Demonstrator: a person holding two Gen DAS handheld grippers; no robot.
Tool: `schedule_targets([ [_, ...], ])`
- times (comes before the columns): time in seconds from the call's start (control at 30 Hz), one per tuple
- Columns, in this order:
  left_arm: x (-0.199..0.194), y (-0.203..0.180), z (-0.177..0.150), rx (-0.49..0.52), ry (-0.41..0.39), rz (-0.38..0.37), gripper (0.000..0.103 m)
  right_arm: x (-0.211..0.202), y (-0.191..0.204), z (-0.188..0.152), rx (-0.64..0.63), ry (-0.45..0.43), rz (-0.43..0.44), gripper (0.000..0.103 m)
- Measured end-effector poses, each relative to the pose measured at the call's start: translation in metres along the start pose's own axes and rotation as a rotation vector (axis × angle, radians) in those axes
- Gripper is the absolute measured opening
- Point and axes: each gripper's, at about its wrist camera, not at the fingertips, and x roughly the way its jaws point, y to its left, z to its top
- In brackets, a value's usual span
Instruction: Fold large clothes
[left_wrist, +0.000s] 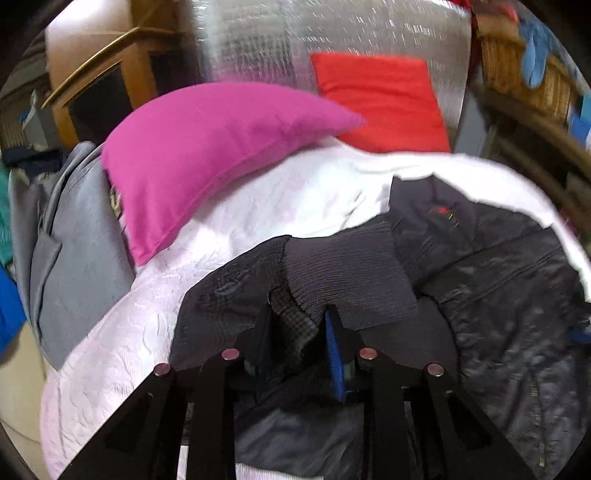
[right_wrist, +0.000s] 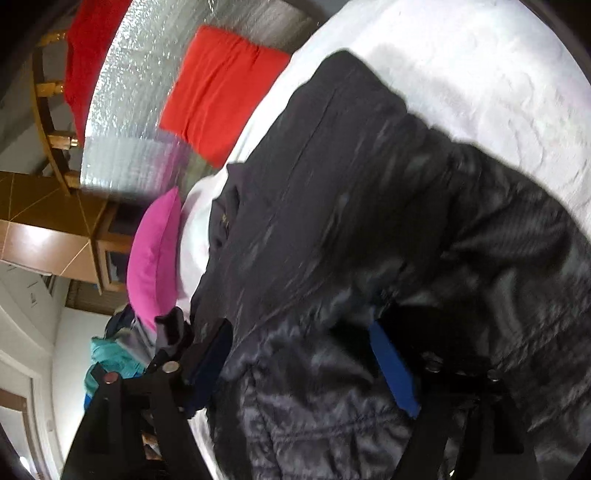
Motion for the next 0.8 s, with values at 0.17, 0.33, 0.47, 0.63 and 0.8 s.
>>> schedule_targets([
  [0.17,-0.041,0.001,-0.013,-0.031,-0.068,-0.037,0.027,0.006,0.012,-0.008,-0.042,0.029,0.02,0.081],
  [0.33,-0.075,-0.043,-0.013,0.014,-0.109,-0.102,0.027,0.013,0.028,-0.018,-0.08,0.102,0.103,0.081],
  [0.47,-0.083,-0.106,-0.011,0.086,-0.091,-0.208,0.027,0.011,0.035,-0.023,-0.084,0.12,0.188,0.081],
  [0.63,-0.057,-0.186,-0.012,0.16,0.065,-0.322,0.035,0.005,0.033,-0.019,-0.059,0.088,0.247,0.081],
  [0.8,-0.069,-0.171,-0.021,0.068,0.065,-0.369,0.042,0.001,0.024,-0.012,-0.009,0.08,0.286,0.081],
])
